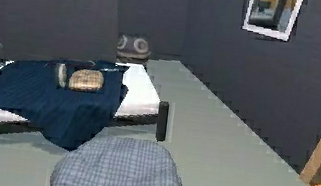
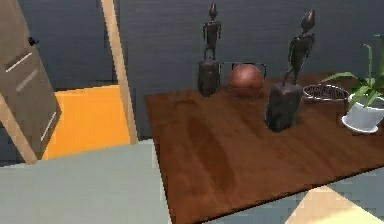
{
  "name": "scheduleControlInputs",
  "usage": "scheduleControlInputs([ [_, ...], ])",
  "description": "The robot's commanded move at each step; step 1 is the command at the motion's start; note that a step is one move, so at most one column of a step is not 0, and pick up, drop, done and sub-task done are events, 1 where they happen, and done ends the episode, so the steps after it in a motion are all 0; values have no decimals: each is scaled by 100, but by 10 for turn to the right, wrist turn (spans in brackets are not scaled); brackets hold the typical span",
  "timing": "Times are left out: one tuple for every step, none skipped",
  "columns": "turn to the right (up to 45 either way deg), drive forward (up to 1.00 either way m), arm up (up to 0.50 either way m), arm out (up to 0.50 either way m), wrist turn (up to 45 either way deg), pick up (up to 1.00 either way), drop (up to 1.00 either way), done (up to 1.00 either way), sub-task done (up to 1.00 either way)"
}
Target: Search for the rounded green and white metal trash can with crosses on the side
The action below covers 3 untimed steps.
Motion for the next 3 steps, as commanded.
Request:
scheduleControlInputs([
  [0, 30, 0, 0, 0, 0, 0, 0, 0],
  [450, 0, 0, 0, 0, 0, 0, 0, 0],
  [210, 0, 0, 0, 0, 0, 0, 0, 0],
])
